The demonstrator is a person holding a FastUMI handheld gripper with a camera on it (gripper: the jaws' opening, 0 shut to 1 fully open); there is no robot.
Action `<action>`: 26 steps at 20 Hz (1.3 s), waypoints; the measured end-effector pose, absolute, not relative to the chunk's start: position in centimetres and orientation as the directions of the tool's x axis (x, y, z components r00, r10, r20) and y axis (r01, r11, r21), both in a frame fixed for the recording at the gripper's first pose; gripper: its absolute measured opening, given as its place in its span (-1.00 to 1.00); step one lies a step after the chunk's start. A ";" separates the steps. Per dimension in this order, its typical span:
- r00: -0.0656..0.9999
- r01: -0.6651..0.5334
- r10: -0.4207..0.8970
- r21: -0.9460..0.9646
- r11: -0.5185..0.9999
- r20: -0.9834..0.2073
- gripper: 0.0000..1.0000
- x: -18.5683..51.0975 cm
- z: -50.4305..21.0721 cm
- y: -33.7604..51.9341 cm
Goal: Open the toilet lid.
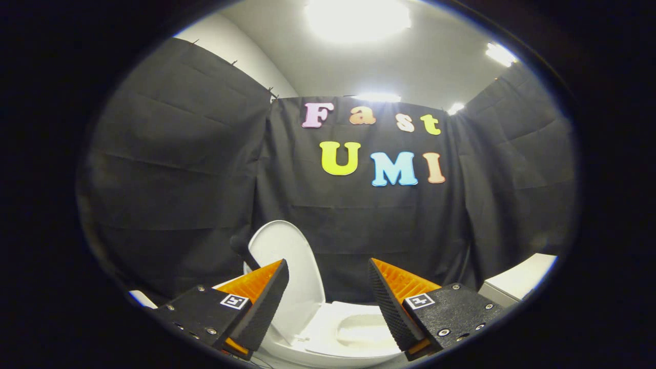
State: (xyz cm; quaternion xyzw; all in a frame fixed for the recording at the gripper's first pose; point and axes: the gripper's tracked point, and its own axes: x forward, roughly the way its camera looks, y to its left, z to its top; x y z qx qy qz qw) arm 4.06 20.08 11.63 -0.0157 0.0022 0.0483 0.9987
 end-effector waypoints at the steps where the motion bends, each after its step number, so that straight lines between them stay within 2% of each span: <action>1: 0.997 -0.080 0.080 -0.037 0.996 -0.004 0.90 3.9 11.6 18.7; 7: 1.000 -0.002 0.001 -0.052 0.999 -0.017 0.90 1.9 11.6 12.2; 11: 0.999 0.044 -0.044 0.010 0.999 -0.026 0.89 0.1 11.2 9.3; 19: 0.987 0.149 -0.145 0.049 0.988 -0.074 0.90 -3.3 7.8 3.9; 26: 0.995 0.065 -0.068 -0.048 0.997 -0.077 0.89 -5.1 4.4 4.3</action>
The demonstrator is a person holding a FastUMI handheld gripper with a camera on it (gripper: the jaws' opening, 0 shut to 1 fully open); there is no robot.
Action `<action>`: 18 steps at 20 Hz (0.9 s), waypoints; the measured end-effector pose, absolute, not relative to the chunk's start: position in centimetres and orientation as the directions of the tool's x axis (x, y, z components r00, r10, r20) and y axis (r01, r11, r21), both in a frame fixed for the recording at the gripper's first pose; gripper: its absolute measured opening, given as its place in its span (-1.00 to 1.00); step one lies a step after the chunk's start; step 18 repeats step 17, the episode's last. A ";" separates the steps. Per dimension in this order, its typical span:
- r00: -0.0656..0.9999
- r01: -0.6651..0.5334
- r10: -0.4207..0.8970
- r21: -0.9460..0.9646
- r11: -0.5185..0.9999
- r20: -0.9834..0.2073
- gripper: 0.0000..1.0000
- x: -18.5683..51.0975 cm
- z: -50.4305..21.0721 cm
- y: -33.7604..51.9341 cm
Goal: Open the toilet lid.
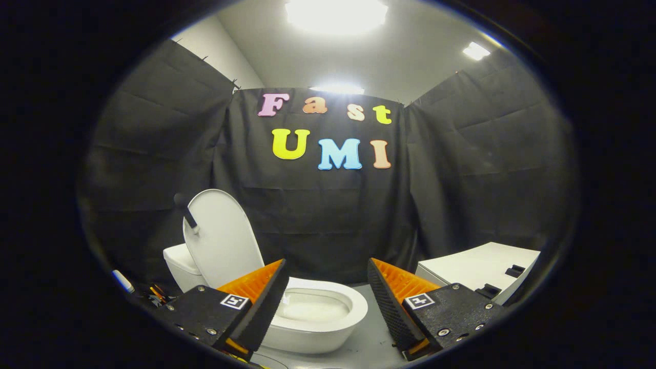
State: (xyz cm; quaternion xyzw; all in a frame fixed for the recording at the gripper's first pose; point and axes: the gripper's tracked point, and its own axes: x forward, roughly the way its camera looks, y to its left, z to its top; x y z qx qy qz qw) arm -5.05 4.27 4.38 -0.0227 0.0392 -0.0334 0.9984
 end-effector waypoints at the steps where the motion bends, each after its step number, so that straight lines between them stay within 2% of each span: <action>1: 0.995 0.055 -0.059 -0.051 0.997 -0.078 0.89 -5.3 3.9 4.4; 18: 0.995 0.036 -0.039 -0.027 0.999 -0.094 0.90 -6.1 1.0 4.4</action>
